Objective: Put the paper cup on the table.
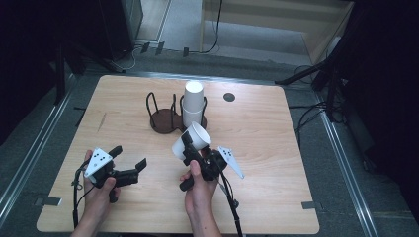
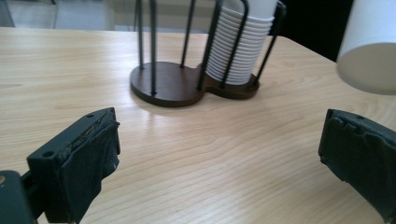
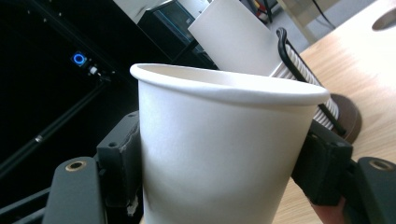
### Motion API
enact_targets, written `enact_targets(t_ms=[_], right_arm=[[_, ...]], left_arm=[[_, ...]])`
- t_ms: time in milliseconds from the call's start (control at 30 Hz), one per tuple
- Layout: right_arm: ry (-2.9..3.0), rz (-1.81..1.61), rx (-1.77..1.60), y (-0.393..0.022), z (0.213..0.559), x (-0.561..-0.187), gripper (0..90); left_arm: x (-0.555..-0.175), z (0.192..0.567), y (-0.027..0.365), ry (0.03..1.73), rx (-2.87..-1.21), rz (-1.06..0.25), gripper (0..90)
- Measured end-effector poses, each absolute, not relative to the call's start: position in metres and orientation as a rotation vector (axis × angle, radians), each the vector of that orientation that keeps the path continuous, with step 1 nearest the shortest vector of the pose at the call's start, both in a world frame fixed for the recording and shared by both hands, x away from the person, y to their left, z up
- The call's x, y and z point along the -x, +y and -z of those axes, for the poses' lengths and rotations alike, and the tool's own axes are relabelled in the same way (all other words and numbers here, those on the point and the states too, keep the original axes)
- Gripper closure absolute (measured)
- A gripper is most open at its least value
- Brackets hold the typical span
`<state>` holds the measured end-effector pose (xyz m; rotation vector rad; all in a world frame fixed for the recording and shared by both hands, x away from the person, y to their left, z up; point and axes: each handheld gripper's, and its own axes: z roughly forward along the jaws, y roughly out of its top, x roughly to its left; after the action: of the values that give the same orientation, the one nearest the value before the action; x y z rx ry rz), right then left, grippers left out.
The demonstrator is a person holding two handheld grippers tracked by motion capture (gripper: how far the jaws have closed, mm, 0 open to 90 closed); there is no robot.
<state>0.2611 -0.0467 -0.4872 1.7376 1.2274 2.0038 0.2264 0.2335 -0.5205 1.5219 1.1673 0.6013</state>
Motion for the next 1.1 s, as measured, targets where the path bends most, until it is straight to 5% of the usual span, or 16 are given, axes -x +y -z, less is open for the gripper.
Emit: enact_targets(t_ms=[1100], right_arm=[[1.405, -1.555, -1.316, -0.086, 0.480, -0.291, 26.8]], left_arm=[[-0.231, 0.546, 0.297, 1.292, -1.544, -0.761, 0.0]])
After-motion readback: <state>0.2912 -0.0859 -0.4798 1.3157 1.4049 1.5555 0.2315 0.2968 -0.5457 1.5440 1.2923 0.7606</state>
